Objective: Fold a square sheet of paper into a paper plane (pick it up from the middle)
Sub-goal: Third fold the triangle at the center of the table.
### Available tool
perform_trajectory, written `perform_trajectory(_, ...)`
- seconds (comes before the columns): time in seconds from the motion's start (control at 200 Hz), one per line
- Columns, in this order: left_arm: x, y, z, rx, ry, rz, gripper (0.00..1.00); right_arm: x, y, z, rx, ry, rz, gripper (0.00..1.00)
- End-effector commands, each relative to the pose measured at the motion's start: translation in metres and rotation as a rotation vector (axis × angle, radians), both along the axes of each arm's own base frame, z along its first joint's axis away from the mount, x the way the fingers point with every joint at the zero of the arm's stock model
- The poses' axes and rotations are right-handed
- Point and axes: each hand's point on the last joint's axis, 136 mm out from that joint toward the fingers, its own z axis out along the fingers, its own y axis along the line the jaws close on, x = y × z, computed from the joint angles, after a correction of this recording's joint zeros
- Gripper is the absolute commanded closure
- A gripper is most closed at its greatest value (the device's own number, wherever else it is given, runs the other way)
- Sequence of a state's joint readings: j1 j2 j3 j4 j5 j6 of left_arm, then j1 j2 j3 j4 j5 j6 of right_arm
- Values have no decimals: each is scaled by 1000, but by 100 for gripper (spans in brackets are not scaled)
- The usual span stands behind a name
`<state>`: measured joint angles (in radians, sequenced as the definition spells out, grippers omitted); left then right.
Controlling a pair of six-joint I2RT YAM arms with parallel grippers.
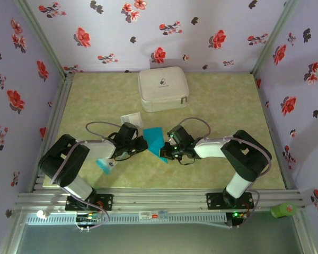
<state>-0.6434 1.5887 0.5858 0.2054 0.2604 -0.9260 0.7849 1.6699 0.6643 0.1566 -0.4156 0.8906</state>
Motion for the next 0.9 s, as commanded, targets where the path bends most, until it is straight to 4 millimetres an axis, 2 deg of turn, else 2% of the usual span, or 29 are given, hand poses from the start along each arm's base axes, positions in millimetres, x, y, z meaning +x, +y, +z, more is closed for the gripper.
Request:
perform_trajectory(0.0, 0, 21, -11, 94, -31, 4, 90, -27, -39, -40, -179, 120, -16, 100)
perform_trajectory(0.18, 4, 19, 3, 72, -73, -1, 89, -27, -40, -42, -181, 124, -23, 100)
perform_trajectory(0.425, 11, 7, 53, 5, -160, -8, 86, -26, -40, -40, -182, 121, -24, 100)
perform_trajectory(0.515, 9, -2, 62, -17, -171, -30, 85, -26, -39, -39, -178, 120, -23, 100)
perform_trajectory(0.735, -4, -47, 55, -146, -72, -125, 87, -24, -37, -36, -170, 116, -23, 100)
perform_trajectory(0.895, -6, -51, 27, -109, -7, -117, 88, -23, -34, -34, -161, 113, -13, 100)
